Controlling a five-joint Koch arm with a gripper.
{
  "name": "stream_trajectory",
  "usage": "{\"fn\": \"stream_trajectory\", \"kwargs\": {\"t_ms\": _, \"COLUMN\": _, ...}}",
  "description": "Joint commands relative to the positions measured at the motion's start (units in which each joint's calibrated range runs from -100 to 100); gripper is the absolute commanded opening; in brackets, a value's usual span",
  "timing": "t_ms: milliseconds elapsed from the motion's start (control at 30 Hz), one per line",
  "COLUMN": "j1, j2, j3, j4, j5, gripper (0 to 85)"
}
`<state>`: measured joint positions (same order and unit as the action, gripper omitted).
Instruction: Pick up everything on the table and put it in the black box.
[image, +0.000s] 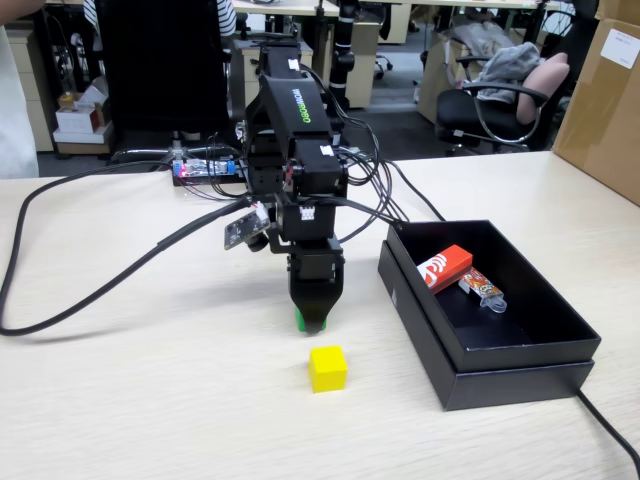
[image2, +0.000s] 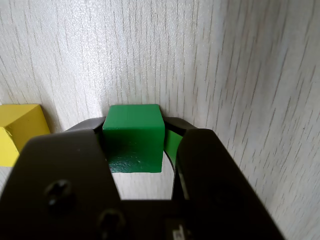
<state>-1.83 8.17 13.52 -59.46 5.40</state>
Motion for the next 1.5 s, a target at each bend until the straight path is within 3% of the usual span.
{"fn": "stream_trajectory", "kwargs": {"t_ms": 0, "j1": -0.34, "j2": -0.65, "j3": -0.10, "j4": 1.27, "j5": -0.10, "gripper": 15.8}}
{"fn": "stream_trajectory", "kwargs": {"t_ms": 133, "j1": -0.44, "j2": -5.93, "j3": -1.28, "j4": 0.41, "j5": -0.15, "gripper": 9.2}}
{"fn": "stream_trajectory", "kwargs": {"t_ms": 433, "j1": 2.10, "j2": -24.87, "j3": -1.46, "j4": -7.45, "j5": 0.59, "gripper": 9.3}}
{"fn": "stream_trajectory", "kwargs": {"t_ms": 733, "j1": 11.23, "j2": -41.50, "j3": -0.73, "j4": -8.49, "j5": 2.78, "gripper": 9.3}}
{"fn": "stream_trajectory", "kwargs": {"t_ms": 967, "j1": 16.90, "j2": -30.37, "j3": 10.15, "j4": -8.49, "j5": 5.13, "gripper": 9.3}}
{"fn": "stream_trajectory", "kwargs": {"t_ms": 1467, "j1": 18.12, "j2": -12.93, "j3": 14.23, "j4": -8.06, "j5": 6.64, "gripper": 9.4}}
